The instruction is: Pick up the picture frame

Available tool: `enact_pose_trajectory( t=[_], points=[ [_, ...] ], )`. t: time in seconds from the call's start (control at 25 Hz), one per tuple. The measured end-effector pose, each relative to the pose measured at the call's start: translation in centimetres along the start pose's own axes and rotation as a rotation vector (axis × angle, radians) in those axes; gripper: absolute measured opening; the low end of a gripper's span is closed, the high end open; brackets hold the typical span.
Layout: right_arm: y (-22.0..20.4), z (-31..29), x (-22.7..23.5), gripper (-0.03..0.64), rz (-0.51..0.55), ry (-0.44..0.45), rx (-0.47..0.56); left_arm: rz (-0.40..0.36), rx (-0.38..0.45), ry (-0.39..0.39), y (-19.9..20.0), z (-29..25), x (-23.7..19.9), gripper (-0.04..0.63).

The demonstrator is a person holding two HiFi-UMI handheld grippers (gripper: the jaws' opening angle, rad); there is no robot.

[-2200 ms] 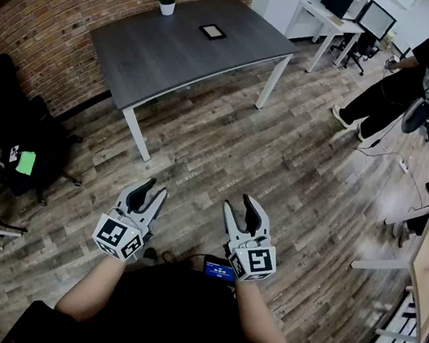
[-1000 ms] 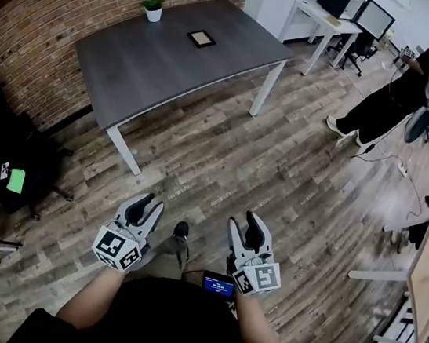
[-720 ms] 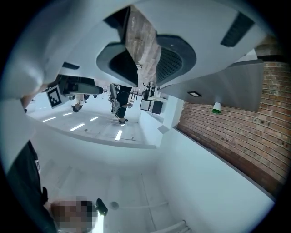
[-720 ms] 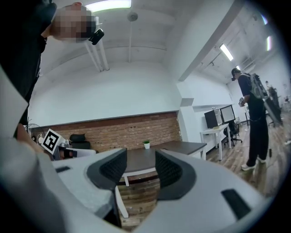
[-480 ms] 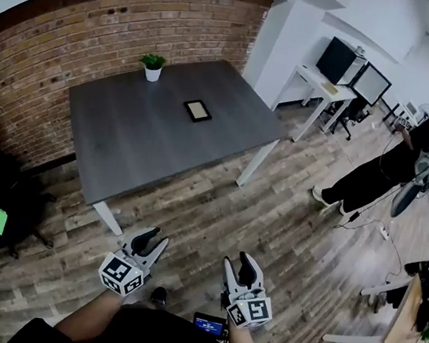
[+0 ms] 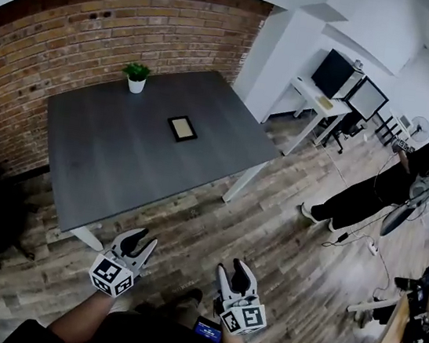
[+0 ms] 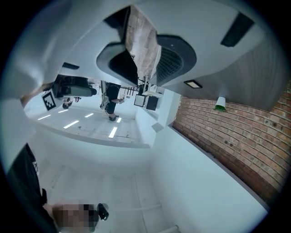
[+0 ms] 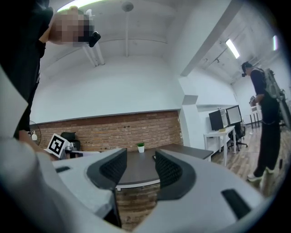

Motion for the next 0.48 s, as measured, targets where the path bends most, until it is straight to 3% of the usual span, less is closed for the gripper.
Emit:
enact_pose_trajectory(
  t=[0.12,0.48],
  points=[
    [-1.0,-2.3,3.5,0.198,-0.026,0.021,0.004,0.048,-0.014,0.017,-0.7,-2.9,-0.7,0.115],
    [-0.4,-10.4,18.2,0.198,-0.114,0.171,-0.011,0.018,-0.016,0.147,0.9,-16.1,0.7,0.118]
  ],
)
Point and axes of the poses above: the fingertips, and each gripper's own axes: z backward along the fingers, x to its right, y out of its top, the point moved 10 cm from there along z, backward along the fingers, and after that the axes turned 3 degrees about y, right-handed, at the moved point
